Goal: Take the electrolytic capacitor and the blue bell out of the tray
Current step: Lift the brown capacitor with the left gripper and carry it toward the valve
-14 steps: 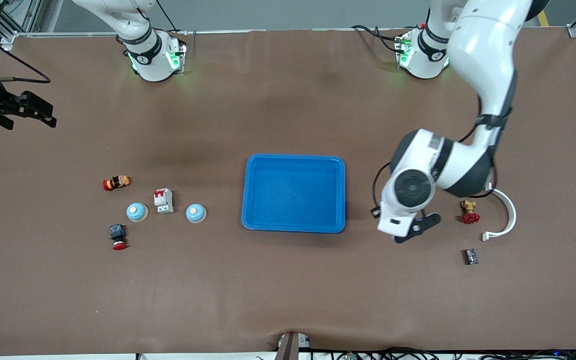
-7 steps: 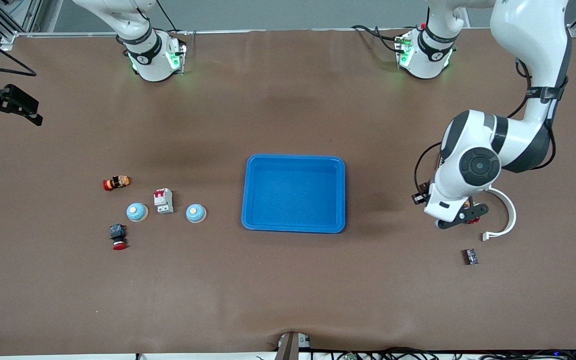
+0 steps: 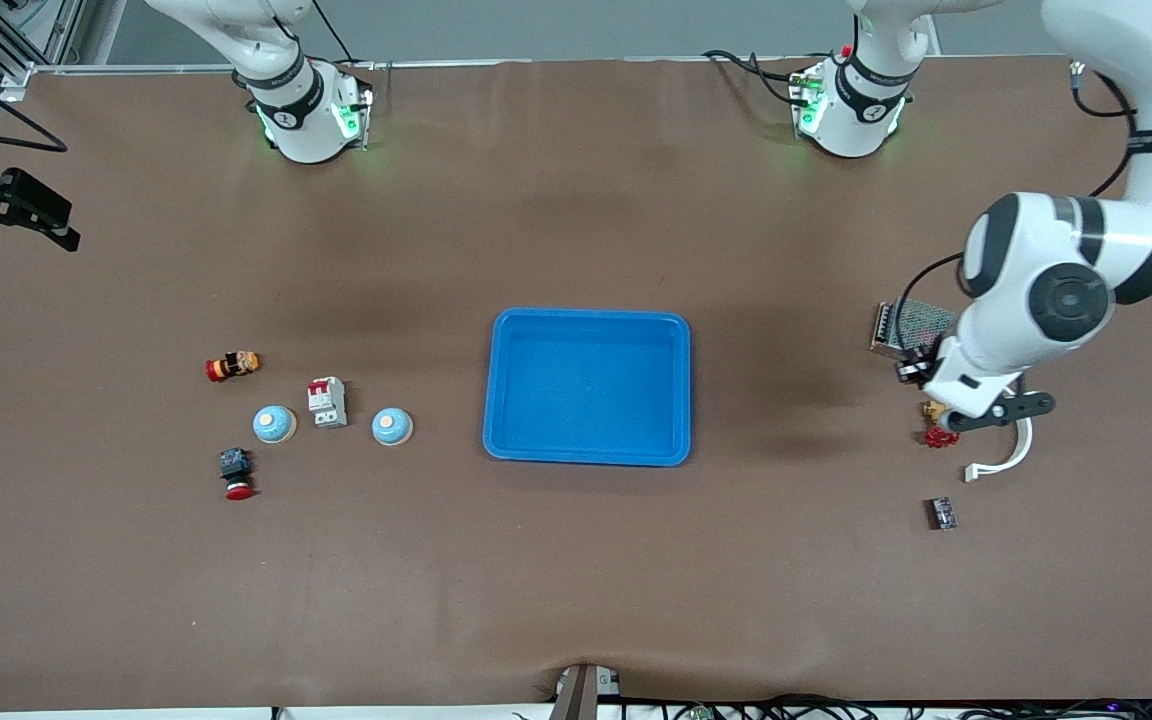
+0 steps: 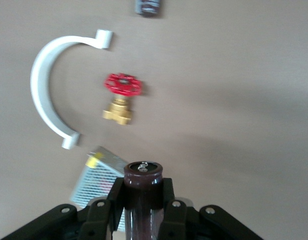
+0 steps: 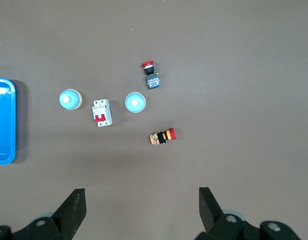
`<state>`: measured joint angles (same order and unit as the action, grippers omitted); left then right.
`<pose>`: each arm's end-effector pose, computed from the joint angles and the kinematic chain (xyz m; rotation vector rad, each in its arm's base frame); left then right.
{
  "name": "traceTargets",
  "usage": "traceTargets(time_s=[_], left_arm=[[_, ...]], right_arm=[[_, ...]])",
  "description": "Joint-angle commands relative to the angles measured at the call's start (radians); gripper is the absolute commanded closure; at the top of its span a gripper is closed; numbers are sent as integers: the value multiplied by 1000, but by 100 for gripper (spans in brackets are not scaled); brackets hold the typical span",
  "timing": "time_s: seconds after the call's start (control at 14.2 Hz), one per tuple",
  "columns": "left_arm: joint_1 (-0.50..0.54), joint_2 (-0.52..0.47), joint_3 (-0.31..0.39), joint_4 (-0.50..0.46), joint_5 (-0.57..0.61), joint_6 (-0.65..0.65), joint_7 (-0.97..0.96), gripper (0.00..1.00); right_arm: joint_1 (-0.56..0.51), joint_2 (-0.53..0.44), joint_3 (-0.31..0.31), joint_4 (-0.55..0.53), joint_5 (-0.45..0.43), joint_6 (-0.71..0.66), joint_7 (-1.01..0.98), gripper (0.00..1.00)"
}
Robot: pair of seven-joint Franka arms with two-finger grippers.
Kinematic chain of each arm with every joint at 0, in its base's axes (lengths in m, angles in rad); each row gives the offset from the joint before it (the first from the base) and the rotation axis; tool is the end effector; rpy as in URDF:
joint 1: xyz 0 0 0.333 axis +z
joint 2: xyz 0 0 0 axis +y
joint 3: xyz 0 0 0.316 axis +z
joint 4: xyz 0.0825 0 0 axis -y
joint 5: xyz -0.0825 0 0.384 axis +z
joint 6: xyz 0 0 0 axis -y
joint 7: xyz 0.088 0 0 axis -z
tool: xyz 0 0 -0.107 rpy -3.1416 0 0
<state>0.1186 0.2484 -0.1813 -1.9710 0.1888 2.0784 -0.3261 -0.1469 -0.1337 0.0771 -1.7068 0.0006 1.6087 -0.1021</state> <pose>0.5857 -0.0238 0.3371 -2.9896 -0.2437 0.1654 0.5146 -0.0332 0.6348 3.1281 0.0497 0.0536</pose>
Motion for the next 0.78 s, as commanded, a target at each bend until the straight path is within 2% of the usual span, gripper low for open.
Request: traceTargets(time_s=[0.0, 0.28, 0.71], left_arm=[[85, -51, -14, -48, -6, 28, 125, 100], [193, -46, -14, -51, -6, 77, 287, 100], [312, -54, -13, -159, -6, 248, 470, 100]], right_arm=[[-19, -6, 9, 10, 2, -10, 1, 0], [-19, -4, 10, 10, 4, -7, 1, 0], [-20, -4, 9, 18, 2, -10, 2, 0]])
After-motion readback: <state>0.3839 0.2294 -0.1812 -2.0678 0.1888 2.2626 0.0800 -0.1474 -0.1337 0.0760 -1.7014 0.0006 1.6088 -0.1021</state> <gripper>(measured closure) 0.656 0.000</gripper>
